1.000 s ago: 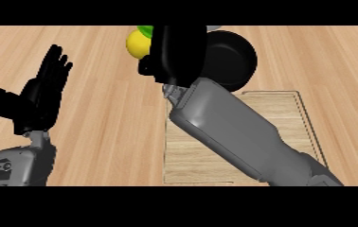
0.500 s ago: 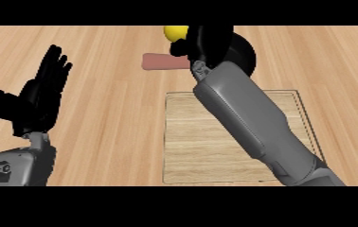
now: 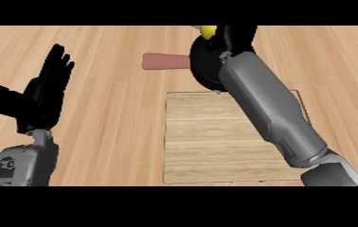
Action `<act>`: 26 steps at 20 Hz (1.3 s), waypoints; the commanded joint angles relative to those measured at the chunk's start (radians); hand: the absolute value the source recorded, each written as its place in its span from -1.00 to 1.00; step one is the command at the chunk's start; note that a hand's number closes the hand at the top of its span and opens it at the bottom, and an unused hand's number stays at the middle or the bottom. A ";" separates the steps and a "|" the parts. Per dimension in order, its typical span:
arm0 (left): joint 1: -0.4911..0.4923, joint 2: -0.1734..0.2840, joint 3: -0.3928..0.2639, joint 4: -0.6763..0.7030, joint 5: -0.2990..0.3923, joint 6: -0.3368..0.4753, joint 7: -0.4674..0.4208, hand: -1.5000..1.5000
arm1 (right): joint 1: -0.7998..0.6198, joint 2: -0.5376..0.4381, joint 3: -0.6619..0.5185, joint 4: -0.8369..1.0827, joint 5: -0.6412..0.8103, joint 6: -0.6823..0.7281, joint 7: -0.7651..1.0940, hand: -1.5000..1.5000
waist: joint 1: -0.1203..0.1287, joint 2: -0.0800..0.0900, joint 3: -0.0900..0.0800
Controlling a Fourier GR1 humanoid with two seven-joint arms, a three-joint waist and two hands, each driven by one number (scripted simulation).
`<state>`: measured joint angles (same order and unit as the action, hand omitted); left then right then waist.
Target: Pick the lemon from the tray and place it in the pot
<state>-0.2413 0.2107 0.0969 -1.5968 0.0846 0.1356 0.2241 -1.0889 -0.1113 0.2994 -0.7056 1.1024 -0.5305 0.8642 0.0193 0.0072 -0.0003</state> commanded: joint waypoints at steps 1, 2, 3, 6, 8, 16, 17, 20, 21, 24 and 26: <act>-0.022 -0.001 -0.016 -0.017 -0.026 0.011 0.021 0.00 | -0.025 0.021 -0.061 0.171 -0.018 -0.055 -0.075 1.00 | 0.008 0.002 0.001; 0.004 -0.012 -0.014 -0.029 -0.017 0.014 0.019 0.00 | 0.034 0.020 -0.086 0.156 -0.058 -0.115 -0.121 1.00 | 0.008 0.002 0.001; -0.026 -0.005 0.005 0.007 0.007 -0.006 -0.006 0.00 | 0.009 -0.013 -0.150 0.159 -0.138 -0.100 -0.171 1.00 | 0.013 0.008 0.001; -0.011 -0.036 -0.030 -0.027 -0.025 0.028 0.013 0.00 | 0.023 0.005 -0.224 0.216 -0.224 -0.096 -0.223 -1.00 | 0.022 0.011 0.002; -0.056 0.000 0.003 0.021 -0.004 -0.004 0.008 0.00 | 0.000 0.023 -0.259 0.225 -0.277 -0.095 -0.312 -1.00 | 0.016 0.009 0.002; -0.013 -0.008 -0.007 -0.024 -0.008 -0.001 0.017 0.00 | 0.078 0.084 -0.434 0.130 -0.527 -0.193 -0.691 -1.00 | 0.017 0.010 0.004; 0.017 -0.015 -0.013 -0.054 -0.004 -0.002 0.018 0.00 | 0.057 0.081 -0.459 0.105 -0.564 -0.175 -0.721 -1.00 | 0.022 0.006 0.004; 0.023 0.004 0.001 -0.065 -0.005 -0.010 0.016 0.00 | 0.086 0.050 -0.546 0.081 -0.671 -0.169 -0.852 -1.00 | 0.017 0.007 0.003; -0.010 -0.020 -0.013 0.013 -0.037 0.012 -0.018 0.00 | 0.102 0.054 -0.557 0.100 -0.689 -0.159 -0.891 -1.00 | 0.003 0.008 0.002; 0.033 0.005 0.013 -0.071 -0.007 -0.002 0.027 0.00 | 0.112 0.048 -0.592 0.049 -0.755 -0.112 -0.913 -1.00 | -0.005 -0.004 0.001; 0.011 0.013 0.035 -0.001 0.005 -0.021 -0.004 0.00 | 0.205 0.008 -0.619 0.044 -0.799 -0.061 -1.031 -1.00 | -0.011 -0.001 0.001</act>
<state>-0.2251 0.2134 0.1097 -1.6316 0.0869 0.1211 0.2373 -0.9672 -0.0755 -0.2673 -0.6338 0.3881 -0.6450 -0.0331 0.0208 0.0081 0.0012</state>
